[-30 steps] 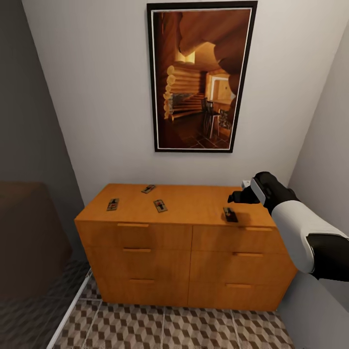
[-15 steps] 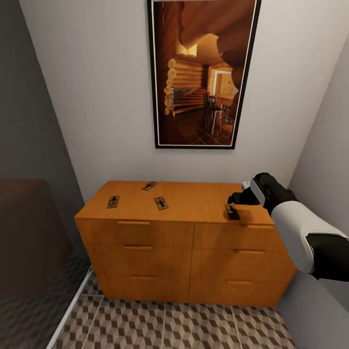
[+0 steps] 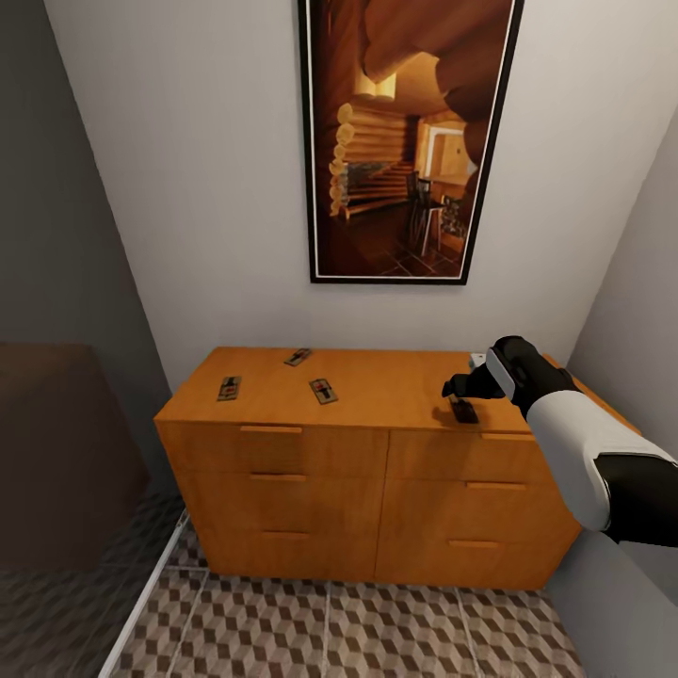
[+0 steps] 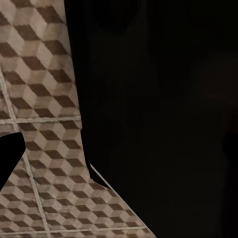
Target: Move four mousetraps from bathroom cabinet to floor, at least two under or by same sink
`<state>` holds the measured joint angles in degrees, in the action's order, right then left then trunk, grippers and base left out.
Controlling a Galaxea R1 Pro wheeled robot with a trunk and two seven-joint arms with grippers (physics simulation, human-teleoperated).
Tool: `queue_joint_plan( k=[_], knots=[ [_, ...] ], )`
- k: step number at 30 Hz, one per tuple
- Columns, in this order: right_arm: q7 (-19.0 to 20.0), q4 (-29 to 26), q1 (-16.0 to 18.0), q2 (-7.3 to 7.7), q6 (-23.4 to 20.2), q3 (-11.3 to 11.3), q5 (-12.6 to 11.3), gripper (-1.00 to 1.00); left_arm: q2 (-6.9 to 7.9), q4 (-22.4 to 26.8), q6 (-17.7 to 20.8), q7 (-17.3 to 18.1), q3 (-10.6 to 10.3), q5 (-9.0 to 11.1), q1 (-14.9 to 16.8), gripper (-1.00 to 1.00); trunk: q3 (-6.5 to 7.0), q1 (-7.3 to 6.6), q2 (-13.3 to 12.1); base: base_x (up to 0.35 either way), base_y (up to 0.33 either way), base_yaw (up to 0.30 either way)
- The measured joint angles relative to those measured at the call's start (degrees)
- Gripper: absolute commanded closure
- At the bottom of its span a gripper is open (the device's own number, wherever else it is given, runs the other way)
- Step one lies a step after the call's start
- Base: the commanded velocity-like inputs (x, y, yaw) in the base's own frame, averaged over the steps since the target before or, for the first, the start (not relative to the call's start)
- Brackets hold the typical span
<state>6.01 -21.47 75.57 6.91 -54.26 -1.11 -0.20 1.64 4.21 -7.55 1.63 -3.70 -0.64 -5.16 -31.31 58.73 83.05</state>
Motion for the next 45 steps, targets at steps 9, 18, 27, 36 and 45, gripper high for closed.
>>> queue_joint_plan(
  k=[9,18,27,36,45],
  knots=[
    [0.00,0.08,0.01,0.00,0.06,-0.03,0.00,-1.00,-0.06,0.00,0.00,0.00,0.00,0.00,0.00,-1.00,-0.06,0.00,0.00,0.000,0.004,0.000],
    [0.00,0.10,0.01,0.00,0.17,-0.04,0.00,-1.00,-0.08,0.00,0.00,0.00,0.00,0.00,0.00,-1.00,-0.07,0.00,0.00,0.000,0.000,0.000],
    [-0.01,0.10,-0.01,0.00,0.18,-0.01,0.06,-1.00,-0.40,0.00,0.00,0.00,0.00,0.00,0.00,-1.00,-0.07,0.00,0.00,0.000,0.000,0.000],
    [-0.01,0.14,-0.01,0.00,0.18,0.00,0.08,-1.00,-0.75,0.00,0.00,0.00,0.00,0.00,0.00,-1.00,-0.07,0.00,0.00,0.000,0.000,0.000],
    [-0.01,0.10,-0.01,0.00,0.18,0.00,0.08,-1.00,-0.79,0.00,0.00,0.00,0.00,0.00,0.00,-1.00,-0.07,0.00,0.00,0.000,0.000,0.000]
  ],
)
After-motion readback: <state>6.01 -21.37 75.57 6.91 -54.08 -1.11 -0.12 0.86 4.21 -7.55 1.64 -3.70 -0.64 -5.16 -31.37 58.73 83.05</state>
